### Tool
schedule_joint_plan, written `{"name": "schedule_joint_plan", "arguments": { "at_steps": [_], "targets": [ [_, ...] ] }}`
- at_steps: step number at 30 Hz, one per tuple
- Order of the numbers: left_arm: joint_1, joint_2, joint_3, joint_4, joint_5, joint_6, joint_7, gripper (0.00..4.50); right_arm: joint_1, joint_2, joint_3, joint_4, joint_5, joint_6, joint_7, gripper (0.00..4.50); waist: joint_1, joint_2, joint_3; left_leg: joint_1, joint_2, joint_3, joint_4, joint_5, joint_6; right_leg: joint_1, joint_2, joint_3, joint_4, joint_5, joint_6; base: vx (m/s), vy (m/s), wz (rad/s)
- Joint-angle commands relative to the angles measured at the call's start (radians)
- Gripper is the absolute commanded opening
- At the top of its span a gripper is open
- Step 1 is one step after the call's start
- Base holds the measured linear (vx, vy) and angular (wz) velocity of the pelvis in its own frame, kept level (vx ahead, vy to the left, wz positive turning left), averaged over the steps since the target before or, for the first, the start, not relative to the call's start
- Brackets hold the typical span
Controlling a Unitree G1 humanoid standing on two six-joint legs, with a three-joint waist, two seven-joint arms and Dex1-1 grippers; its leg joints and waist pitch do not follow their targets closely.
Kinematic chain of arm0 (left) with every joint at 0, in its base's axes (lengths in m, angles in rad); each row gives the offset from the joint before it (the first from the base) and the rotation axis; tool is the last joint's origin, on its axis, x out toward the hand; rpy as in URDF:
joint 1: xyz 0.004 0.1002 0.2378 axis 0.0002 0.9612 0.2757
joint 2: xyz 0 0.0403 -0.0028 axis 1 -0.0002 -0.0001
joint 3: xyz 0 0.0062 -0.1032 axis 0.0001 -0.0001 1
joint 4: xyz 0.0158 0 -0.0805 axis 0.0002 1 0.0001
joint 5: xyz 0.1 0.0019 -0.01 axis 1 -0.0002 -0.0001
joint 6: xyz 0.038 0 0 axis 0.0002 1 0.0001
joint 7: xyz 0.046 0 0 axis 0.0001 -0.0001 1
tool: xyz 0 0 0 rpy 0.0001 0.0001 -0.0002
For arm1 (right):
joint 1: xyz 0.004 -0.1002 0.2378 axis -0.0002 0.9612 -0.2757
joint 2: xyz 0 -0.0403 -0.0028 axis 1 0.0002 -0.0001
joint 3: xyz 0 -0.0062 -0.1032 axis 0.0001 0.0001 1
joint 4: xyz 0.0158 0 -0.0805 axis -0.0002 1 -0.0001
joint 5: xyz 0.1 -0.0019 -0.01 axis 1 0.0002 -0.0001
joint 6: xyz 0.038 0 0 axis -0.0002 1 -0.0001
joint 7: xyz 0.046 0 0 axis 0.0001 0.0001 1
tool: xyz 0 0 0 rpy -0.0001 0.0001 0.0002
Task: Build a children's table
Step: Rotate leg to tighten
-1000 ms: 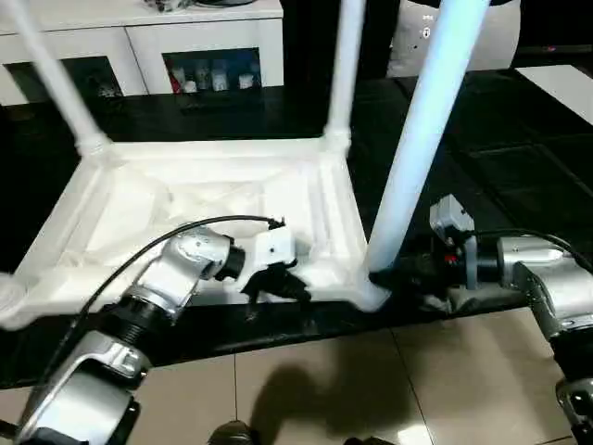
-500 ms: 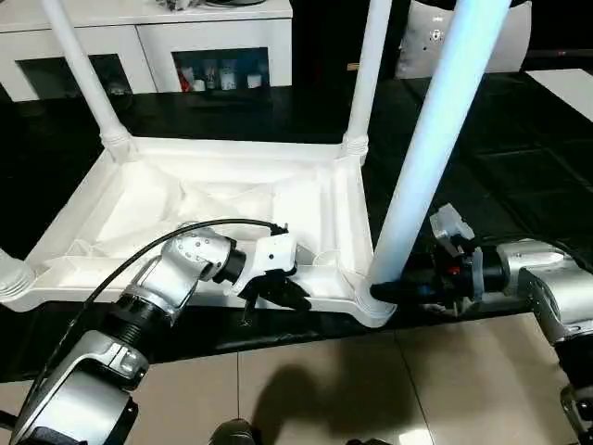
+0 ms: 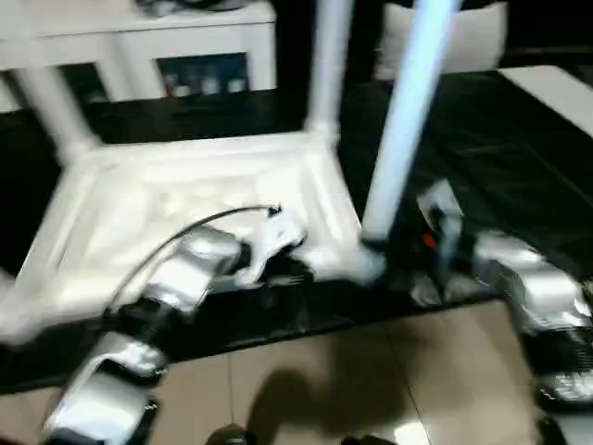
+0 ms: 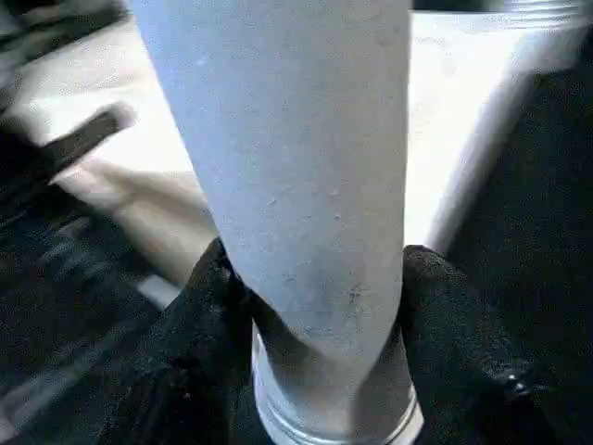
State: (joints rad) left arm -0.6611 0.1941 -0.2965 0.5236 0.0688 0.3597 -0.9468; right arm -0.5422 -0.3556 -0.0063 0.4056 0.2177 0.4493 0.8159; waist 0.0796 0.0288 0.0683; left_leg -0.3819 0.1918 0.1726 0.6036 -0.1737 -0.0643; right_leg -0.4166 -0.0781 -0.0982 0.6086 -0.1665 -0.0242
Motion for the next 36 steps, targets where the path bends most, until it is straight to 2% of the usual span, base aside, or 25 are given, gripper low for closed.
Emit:
{"name": "schedule_joint_plan", "arguments": {
  "at_steps": [1,3,5,6,7,12,13,14,19,21,23,26,27,30,31,32,33,34,35,36],
  "targets": [
    [-0.053,-0.079,0.029,-0.007,-0.044,0.000,0.087,0.00,-0.018,0.056,0.046,0.049,-0.039,0.007,-0.092,2.00,0.006,-0.018,-0.078,0.004,0.025,-0.010,-0.063,-0.164,0.049,0.066,-0.070,0.047,-0.093,-0.341,-0.147,0.000,0.000,0.00],
    [-0.064,-0.105,0.040,0.008,-0.036,0.008,0.140,0.00,-0.025,0.071,0.046,0.064,-0.057,-0.009,-0.128,2.00,0.007,-0.019,-0.079,0.008,0.022,-0.007,-0.061,-0.153,0.060,0.065,-0.070,0.047,-0.095,-0.326,-0.154,0.000,0.000,0.00],
    [-0.065,-0.120,0.040,0.007,-0.033,0.008,0.153,0.00,-0.030,0.079,0.038,0.075,-0.052,-0.033,-0.122,2.00,0.011,-0.020,-0.080,0.004,0.023,-0.007,-0.060,-0.129,0.075,0.068,-0.068,0.047,-0.090,-0.295,-0.156,0.000,0.000,0.00],
    [-0.062,-0.125,0.042,-0.002,-0.034,0.015,0.153,0.00,-0.030,0.081,0.037,0.076,-0.051,-0.037,-0.117,2.00,0.015,-0.016,-0.083,0.003,0.023,-0.007,-0.059,-0.117,0.084,0.070,-0.070,0.047,-0.088,-0.277,-0.158,0.000,0.000,0.00],
    [-0.055,-0.124,0.037,-0.015,-0.030,0.013,0.145,0.00,-0.029,0.083,0.031,0.071,-0.042,-0.033,-0.104,2.50,0.017,-0.016,-0.083,0.002,0.025,-0.008,-0.059,-0.106,0.092,0.069,-0.068,0.047,-0.085,-0.251,-0.165,0.000,0.000,0.00],
    [-0.042,-0.082,0.020,-0.028,-0.011,-0.013,0.115,0.00,-0.010,0.063,0.030,0.038,-0.020,-0.045,-0.054,2.85,0.016,-0.011,-0.080,0.005,0.029,-0.010,-0.062,-0.131,0.098,0.069,-0.069,0.046,-0.086,-0.245,-0.177,0.000,0.000,0.00],
    [-0.042,-0.072,0.014,-0.024,-0.012,-0.021,0.108,0.00,-0.008,0.055,0.033,0.038,-0.023,-0.057,-0.044,3.06,0.015,-0.012,-0.081,0.006,0.029,-0.010,-0.062,-0.138,0.097,0.069,-0.069,0.046,-0.085,-0.246,-0.178,0.000,0.000,0.00],
    [-0.039,-0.053,0.007,-0.025,-0.011,-0.039,0.086,0.00,0.000,0.036,0.040,0.033,-0.026,-0.068,-0.018,3.12,0.016,-0.009,-0.079,0.006,0.029,-0.010,-0.062,-0.141,0.096,0.068,-0.070,0.047,-0.086,-0.243,-0.180,0.000,0.000,0.00],
    [-0.034,0.010,-0.012,-0.011,-0.004,-0.115,0.000,0.00,0.035,-0.044,0.053,0.012,-0.023,-0.111,0.114,3.52,0.019,-0.008,-0.077,0.006,0.031,-0.010,-0.063,-0.154,0.103,0.069,-0.068,0.047,-0.084,-0.233,-0.184,0.000,0.000,0.00],
    [-0.034,0.049,-0.026,-0.001,-0.006,-0.164,-0.074,0.00,0.058,-0.102,0.059,-0.021,-0.010,-0.114,0.211,3.56,0.024,-0.008,-0.075,0.007,0.032,-0.010,-0.063,-0.162,0.106,0.068,-0.069,0.048,-0.085,-0.242,-0.181,0.000,0.000,0.00],
    [-0.034,0.069,-0.035,0.000,-0.010,-0.187,-0.114,0.00,0.063,-0.133,0.065,-0.024,-0.015,-0.123,0.246,3.90,0.031,-0.007,-0.076,0.008,0.035,-0.010,-0.063,-0.161,0.106,0.067,-0.069,0.048,-0.084,-0.242,-0.184,0.000,0.000,0.00],
    [-0.035,0.109,-0.059,-0.010,-0.024,-0.235,-0.209,0.00,0.062,-0.183,0.077,-0.009,-0.035,-0.170,0.284,4.00,0.034,-0.011,-0.075,0.008,0.036,-0.010,-0.064,-0.160,0.097,0.066,-0.071,0.049,-0.083,-0.246,-0.189,0.000,0.000,0.00],
    [-0.035,0.109,-0.059,-0.010,-0.024,-0.235,-0.209,0.00,0.062,-0.183,0.077,-0.009,-0.035,-0.170,0.284,4.11,0.037,-0.009,-0.075,0.009,0.036,-0.011,-0.064,-0.162,0.097,0.065,-0.072,0.048,-0.083,-0.253,-0.189,0.000,0.000,0.00],
    [-0.028,0.146,-0.087,-0.036,-0.037,-0.251,-0.307,0.00,0.080,-0.226,0.099,-0.040,-0.015,-0.209,0.398,4.11,0.042,-0.008,-0.074,0.009,0.038,-0.009,-0.064,-0.166,0.103,0.065,-0.071,0.050,-0.081,-0.254,-0.192,0.000,0.000,0.00],
    [-0.027,0.154,-0.095,-0.036,-0.036,-0.260,-0.326,0.00,0.087,-0.236,0.105,-0.056,-0.003,-0.205,0.436,4.11,0.045,-0.015,-0.074,0.010,0.040,-0.008,-0.063,-0.169,0.107,0.064,-0.071,0.050,-0.081,-0.253,-0.193,0.000,0.000,0.00],
    [-0.027,0.159,-0.100,-0.034,-0.036,-0.267,-0.337,0.00,0.092,-0.242,0.108,-0.066,0.005,-0.201,0.460,4.11,0.050,-0.011,-0.074,0.011,0.042,-0.009,-0.064,-0.170,0.108,0.063,-0.073,0.050,-0.080,-0.262,-0.194,0.000,0.000,0.00],
    [-0.026,0.165,-0.105,-0.035,-0.035,-0.271,-0.355,0.00,0.098,-0.249,0.115,-0.077,0.013,-0.196,0.486,4.11,0.051,-0.012,-0.073,0.009,0.041,-0.009,-0.064,-0.168,0.109,0.064,-0.073,0.050,-0.080,-0.264,-0.191,0.000,0.000,0.00],
    [-0.023,0.173,-0.111,-0.039,-0.038,-0.275,-0.381,0.00,0.104,-0.257,0.124,-0.090,0.025,-0.185,0.515,3.94,0.054,-0.015,-0.073,0.012,0.043,-0.009,-0.065,-0.170,0.108,0.063,-0.073,0.050,-0.082,-0.275,-0.188,0.000,0.000,0.00],
    [-0.021,0.177,-0.114,-0.042,-0.041,-0.278,-0.396,0.00,0.105,-0.257,0.126,-0.092,0.031,-0.179,0.527,3.74,0.059,-0.012,-0.073,0.013,0.044,-0.010,-0.065,-0.172,0.108,0.061,-0.075,0.051,-0.082,-0.284,-0.189,0.000,0.000,0.00],
    [-0.018,0.182,-0.117,-0.049,-0.046,-0.280,-0.414,0.00,0.107,-0.257,0.127,-0.095,0.040,-0.172,0.541,3.74,0.060,-0.012,-0.073,0.013,0.044,-0.010,-0.065,-0.174,0.107,0.060,-0.074,0.051,-0.083,-0.288,-0.189,0.000,0.000,0.00]
  ]
}}
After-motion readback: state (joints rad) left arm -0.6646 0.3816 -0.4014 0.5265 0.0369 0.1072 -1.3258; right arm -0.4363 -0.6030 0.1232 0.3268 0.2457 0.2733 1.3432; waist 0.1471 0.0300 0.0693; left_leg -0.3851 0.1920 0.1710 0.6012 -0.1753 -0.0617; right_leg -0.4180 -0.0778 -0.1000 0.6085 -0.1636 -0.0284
